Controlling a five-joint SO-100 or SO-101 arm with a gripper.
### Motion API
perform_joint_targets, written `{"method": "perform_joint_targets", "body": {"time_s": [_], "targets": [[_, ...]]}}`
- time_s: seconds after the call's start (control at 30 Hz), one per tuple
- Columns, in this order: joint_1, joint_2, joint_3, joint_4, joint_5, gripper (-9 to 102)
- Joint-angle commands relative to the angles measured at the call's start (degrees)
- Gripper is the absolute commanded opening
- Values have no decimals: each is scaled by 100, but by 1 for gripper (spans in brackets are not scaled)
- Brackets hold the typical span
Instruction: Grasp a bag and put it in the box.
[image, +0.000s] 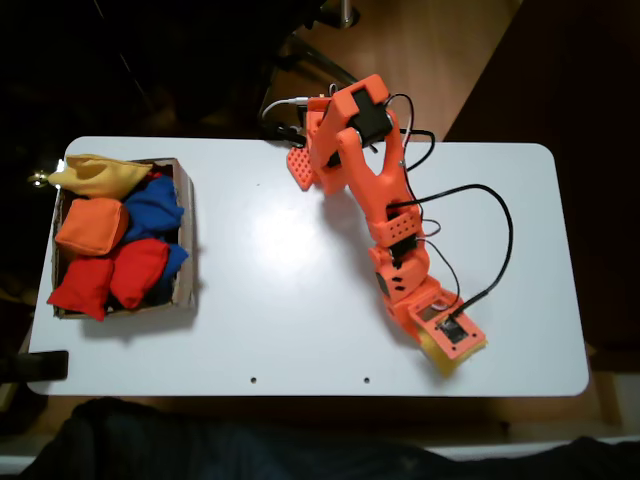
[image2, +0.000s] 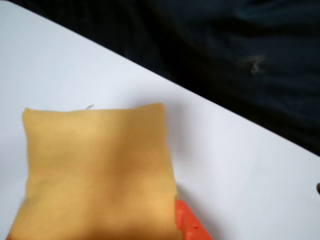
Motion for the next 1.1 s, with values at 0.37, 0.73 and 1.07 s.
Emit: {"method": "perform_joint_targets", "body": {"time_s": [0.37, 0.73, 1.07], "targets": [[167, -422, -633, -114, 62, 70], [53, -659, -773, -79, 9, 60], [-185, -677, -773, 0, 97, 35]]}}
